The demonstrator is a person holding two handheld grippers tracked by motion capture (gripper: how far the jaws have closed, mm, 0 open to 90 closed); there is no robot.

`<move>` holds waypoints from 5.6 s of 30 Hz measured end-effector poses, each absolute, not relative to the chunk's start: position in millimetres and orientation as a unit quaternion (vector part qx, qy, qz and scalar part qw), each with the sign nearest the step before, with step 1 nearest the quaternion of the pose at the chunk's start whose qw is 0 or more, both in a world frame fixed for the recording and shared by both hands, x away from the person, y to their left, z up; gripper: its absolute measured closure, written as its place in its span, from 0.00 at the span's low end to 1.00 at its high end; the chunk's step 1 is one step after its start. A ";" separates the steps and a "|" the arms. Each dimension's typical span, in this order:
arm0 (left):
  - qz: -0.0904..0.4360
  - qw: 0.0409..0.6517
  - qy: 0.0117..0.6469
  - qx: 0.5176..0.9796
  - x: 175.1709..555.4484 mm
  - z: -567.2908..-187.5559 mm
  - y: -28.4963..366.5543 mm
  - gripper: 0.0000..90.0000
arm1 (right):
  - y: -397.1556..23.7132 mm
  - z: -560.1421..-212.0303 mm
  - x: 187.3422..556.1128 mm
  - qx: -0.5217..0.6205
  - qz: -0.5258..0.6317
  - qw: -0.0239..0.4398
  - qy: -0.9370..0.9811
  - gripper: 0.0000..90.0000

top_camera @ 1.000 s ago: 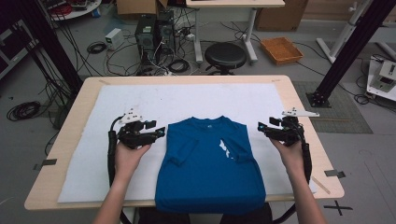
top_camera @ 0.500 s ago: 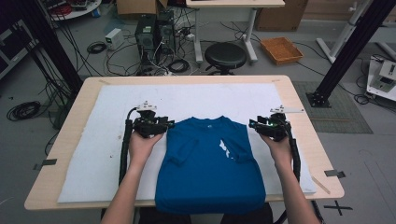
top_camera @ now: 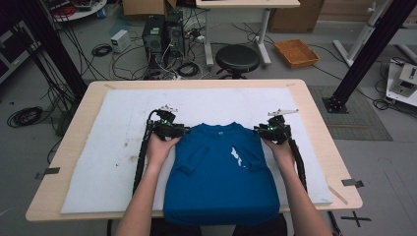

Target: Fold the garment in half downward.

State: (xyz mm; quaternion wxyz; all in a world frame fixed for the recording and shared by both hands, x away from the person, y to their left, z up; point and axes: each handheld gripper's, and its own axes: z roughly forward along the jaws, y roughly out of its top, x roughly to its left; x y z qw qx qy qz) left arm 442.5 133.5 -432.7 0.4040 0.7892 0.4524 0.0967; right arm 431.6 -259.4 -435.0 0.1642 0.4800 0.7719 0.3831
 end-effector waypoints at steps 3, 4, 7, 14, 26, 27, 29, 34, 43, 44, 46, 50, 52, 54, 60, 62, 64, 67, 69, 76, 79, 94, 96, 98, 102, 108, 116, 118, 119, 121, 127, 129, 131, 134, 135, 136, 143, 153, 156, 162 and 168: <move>0.095 0.403 0.452 0.790 443.3 -434.1 134.0 0.71 | -257.7 -438.3 434.8 0.478 0.382 0.163 0.774 0.75; 0.095 0.405 0.451 0.790 443.1 -433.9 133.7 0.71 | -258.0 -439.0 435.8 0.479 0.385 0.161 0.773 0.75; 0.098 0.410 0.446 0.789 443.8 -431.4 133.9 0.71 | -255.5 -439.8 442.9 0.475 0.377 0.153 0.780 0.73; 0.091 0.425 0.447 0.782 444.9 -429.5 138.2 0.70 | -244.5 -431.6 454.7 0.456 0.383 0.129 0.793 0.73; 0.095 0.393 0.443 0.800 450.2 -442.1 130.7 0.75 | -226.6 -443.2 458.4 0.455 0.352 0.138 0.806 0.81; 0.097 0.391 0.443 0.801 450.1 -441.6 130.8 0.77 | -226.1 -442.8 457.8 0.452 0.349 0.141 0.809 0.84; 0.103 0.383 0.439 0.807 449.2 -441.0 129.3 0.83 | -225.5 -442.0 456.9 0.445 0.345 0.145 0.813 0.93; 0.111 0.384 0.435 0.807 447.0 -437.7 126.0 0.98 | -226.6 -439.3 455.0 0.444 0.353 0.150 0.810 0.99; 0.101 0.389 0.420 0.814 457.7 -430.9 105.2 0.75 | -230.1 -431.3 459.2 0.456 0.379 0.149 0.791 0.79; 0.105 0.385 0.417 0.817 458.9 -431.8 103.8 0.74 | -228.2 -432.2 460.3 0.454 0.381 0.145 0.792 0.78; 0.103 0.378 0.421 0.818 460.7 -435.2 102.2 0.75 | -222.8 -434.1 461.5 0.450 0.380 0.142 0.796 0.76; 0.102 0.372 0.427 0.818 462.0 -438.7 102.4 0.79 | -214.2 -441.5 464.3 0.447 0.360 0.146 0.806 0.77; 0.110 0.365 0.422 0.823 461.2 -438.0 101.5 0.85 | -213.7 -444.6 465.1 0.451 0.358 0.139 0.806 0.83; 0.116 0.364 0.418 0.824 460.5 -438.4 100.3 0.92 | -214.4 -444.1 465.3 0.446 0.361 0.135 0.808 0.94; 0.112 0.366 0.416 0.824 460.1 -437.3 101.5 0.99 | -215.5 -442.7 464.6 0.449 0.367 0.130 0.804 0.98; 0.116 0.378 0.412 0.821 459.0 -434.5 103.6 0.99 | -216.9 -439.8 463.6 0.449 0.374 0.131 0.801 0.98; 0.117 0.390 0.409 0.817 457.4 -430.4 106.4 0.99 | -218.5 -436.0 462.1 0.449 0.384 0.130 0.796 0.98; 0.119 0.402 0.402 0.814 453.7 -423.4 110.4 0.99 | -221.6 -430.3 458.8 0.447 0.398 0.129 0.790 0.98; 0.119 0.412 0.397 0.811 449.8 -418.9 113.0 0.99 | -224.0 -425.9 454.7 0.446 0.407 0.132 0.786 0.98; 0.123 0.453 0.373 0.801 422.6 -401.7 120.0 0.99 | -233.5 -410.0 424.8 0.436 0.443 0.136 0.772 0.98; 0.121 0.465 0.354 0.802 406.0 -395.2 121.6 0.99 | -236.3 -401.2 407.0 0.428 0.452 0.139 0.771 0.98; 0.144 0.476 0.268 0.825 315.0 -385.2 123.4 0.99 | -248.5 -394.3 307.8 0.385 0.480 0.160 0.772 0.98; 0.145 0.477 0.259 0.827 303.7 -388.5 124.7 0.99 | -249.6 -396.0 294.6 0.374 0.480 0.168 0.775 0.98; 0.150 0.472 0.245 0.833 291.8 -392.5 125.3 0.99 | -250.6 -398.5 281.2 0.368 0.477 0.174 0.779 0.98; 0.152 0.465 0.230 0.842 269.9 -402.3 124.9 0.99 | -252.1 -406.5 256.9 0.359 0.471 0.183 0.785 0.98; 0.143 0.450 0.205 0.857 243.4 -413.5 120.7 0.99 | -255.4 -416.7 222.3 0.357 0.455 0.198 0.792 0.98; 0.140 0.418 0.184 0.878 218.0 -427.3 116.2 0.99 | -252.7 -428.5 190.4 0.361 0.436 0.183 0.804 0.95; 0.136 0.416 0.183 0.880 213.2 -429.5 117.2 0.93 | -252.8 -429.8 184.1 0.359 0.433 0.182 0.807 0.91; 0.134 0.417 0.185 0.880 210.9 -429.6 117.5 0.87 | -254.2 -429.1 181.7 0.357 0.435 0.182 0.806 0.87; 0.132 0.426 0.194 0.874 209.4 -427.4 118.6 0.79 | -258.3 -425.3 179.8 0.365 0.444 0.183 0.798 0.84; 0.167 0.436 0.300 0.832 238.1 -421.3 129.6 0.72 | -271.6 -417.5 205.8 0.402 0.445 0.220 0.770 0.73; 0.157 0.423 0.344 0.823 246.7 -425.8 133.7 0.72 | -275.7 -423.6 219.1 0.426 0.440 0.204 0.764 0.71; 0.156 0.412 0.370 0.818 248.0 -432.1 137.4 0.70 | -277.6 -431.5 224.7 0.433 0.434 0.188 0.767 0.71; 0.146 0.401 0.395 0.813 247.3 -439.6 143.3 0.69 | -277.4 -440.4 224.5 0.437 0.421 0.172 0.776 0.78; 0.138 0.398 0.400 0.814 246.9 -441.3 144.3 0.71 | -277.9 -442.3 224.7 0.436 0.416 0.168 0.780 0.84; 0.128 0.399 0.399 0.816 246.7 -442.8 144.8 0.76 | -278.3 -443.9 225.0 0.436 0.413 0.168 0.781 0.89; 0.106 0.415 0.394 0.813 242.1 -437.0 146.5 0.97 | -283.9 -441.4 220.1 0.441 0.418 0.170 0.776 0.99; 0.050 0.422 0.418 0.803 229.0 -433.8 161.7 0.96 | -294.7 -440.2 207.5 0.443 0.424 0.161 0.773 0.95; 0.062 0.427 0.418 0.799 230.0 -430.9 163.2 0.84 | -299.0 -437.7 208.8 0.450 0.429 0.166 0.766 0.83; 0.128 0.462 0.415 0.773 260.8 -410.9 154.0 0.66 | -298.7 -422.1 242.5 0.469 0.451 0.187 0.736 0.71; 0.124 0.425 0.417 0.793 296.6 -421.7 134.8 0.63 | -281.4 -431.4 282.6 0.475 0.429 0.177 0.748 0.71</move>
